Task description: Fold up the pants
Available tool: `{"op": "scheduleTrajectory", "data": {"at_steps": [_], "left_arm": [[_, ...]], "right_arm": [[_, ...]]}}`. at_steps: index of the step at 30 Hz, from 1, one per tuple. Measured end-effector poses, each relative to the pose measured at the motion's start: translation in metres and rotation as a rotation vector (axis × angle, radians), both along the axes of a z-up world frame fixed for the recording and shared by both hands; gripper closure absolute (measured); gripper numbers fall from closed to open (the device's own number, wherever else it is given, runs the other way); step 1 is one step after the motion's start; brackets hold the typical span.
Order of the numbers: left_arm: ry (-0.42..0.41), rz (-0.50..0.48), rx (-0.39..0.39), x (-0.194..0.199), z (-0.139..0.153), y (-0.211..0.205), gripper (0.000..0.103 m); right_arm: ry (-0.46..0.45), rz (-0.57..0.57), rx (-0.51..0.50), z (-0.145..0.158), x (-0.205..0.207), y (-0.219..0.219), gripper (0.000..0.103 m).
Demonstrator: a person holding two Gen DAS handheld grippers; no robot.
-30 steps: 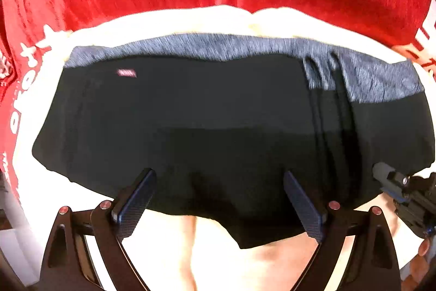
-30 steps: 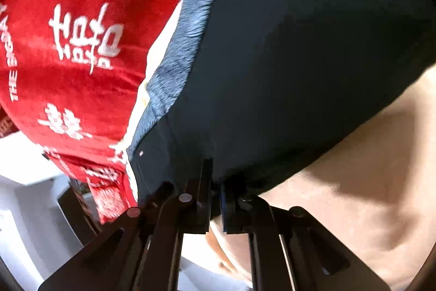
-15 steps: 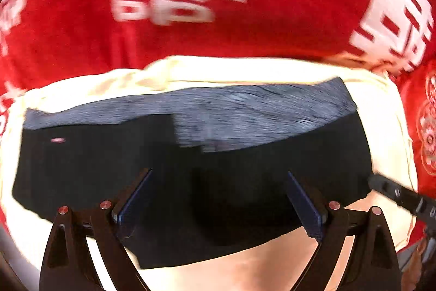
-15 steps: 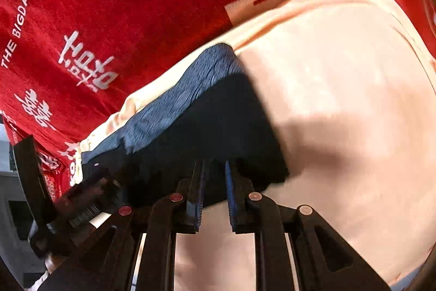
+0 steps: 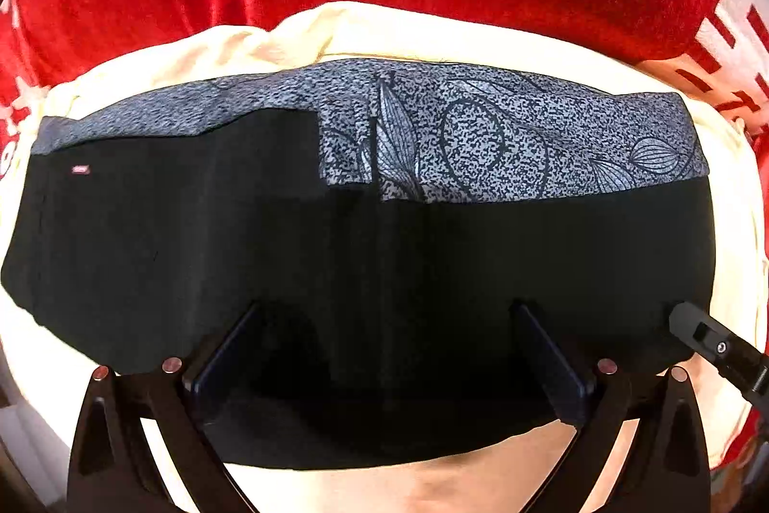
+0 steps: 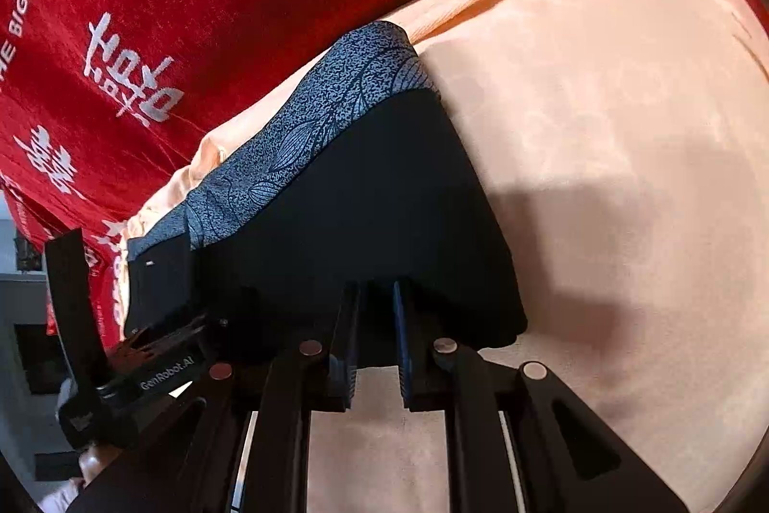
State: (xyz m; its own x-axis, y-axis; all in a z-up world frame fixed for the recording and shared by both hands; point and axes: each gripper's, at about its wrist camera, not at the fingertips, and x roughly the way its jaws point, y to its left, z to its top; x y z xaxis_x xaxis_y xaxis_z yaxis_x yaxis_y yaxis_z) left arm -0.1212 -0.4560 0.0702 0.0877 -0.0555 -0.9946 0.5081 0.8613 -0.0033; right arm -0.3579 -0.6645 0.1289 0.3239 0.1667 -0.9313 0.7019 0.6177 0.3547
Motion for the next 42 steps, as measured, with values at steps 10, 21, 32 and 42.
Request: {"op": "scheduleTrajectory", "data": {"at_steps": [10, 21, 32, 42], "left_arm": [[-0.041, 0.060, 0.024, -0.035, 0.038, 0.035, 0.000], [-0.022, 0.001, -0.022, -0.027, 0.076, 0.093, 0.000], [-0.025, 0.059, -0.050, 0.017, 0.085, 0.171, 0.000], [-0.011, 0.202, -0.048, 0.046, 0.062, 0.247, 0.000]], "right_arm": [[0.013, 0.099, -0.044, 0.000, 0.005, 0.006, 0.090], [0.104, 0.024, -0.178, 0.014, 0.027, 0.035, 0.075], [0.124, 0.221, -0.227, 0.005, 0.107, 0.131, 0.069], [0.216, 0.338, -0.278, -0.023, 0.135, 0.187, 0.042]]}}
